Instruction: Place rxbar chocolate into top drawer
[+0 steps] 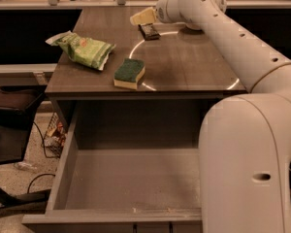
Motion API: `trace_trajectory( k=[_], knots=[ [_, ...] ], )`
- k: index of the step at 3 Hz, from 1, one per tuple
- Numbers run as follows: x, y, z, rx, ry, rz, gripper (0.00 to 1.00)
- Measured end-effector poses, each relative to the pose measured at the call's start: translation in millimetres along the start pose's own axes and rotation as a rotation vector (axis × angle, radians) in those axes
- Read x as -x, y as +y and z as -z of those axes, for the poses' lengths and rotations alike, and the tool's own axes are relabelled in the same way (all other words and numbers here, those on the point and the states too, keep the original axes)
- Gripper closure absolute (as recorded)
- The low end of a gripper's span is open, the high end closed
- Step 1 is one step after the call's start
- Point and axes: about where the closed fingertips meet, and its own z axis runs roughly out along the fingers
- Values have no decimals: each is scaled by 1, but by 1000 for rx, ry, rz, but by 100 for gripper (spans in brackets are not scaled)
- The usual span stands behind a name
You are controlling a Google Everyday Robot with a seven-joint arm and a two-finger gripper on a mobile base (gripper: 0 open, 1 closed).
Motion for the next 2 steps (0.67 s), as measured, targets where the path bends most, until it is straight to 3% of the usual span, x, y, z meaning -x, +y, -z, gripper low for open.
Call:
trace_trajectory(
  k=[1, 2],
  knots=[
    [-21, -15, -32, 41, 14, -29, 0],
    [-21, -15, -32, 41, 14, -29, 0]
  ],
)
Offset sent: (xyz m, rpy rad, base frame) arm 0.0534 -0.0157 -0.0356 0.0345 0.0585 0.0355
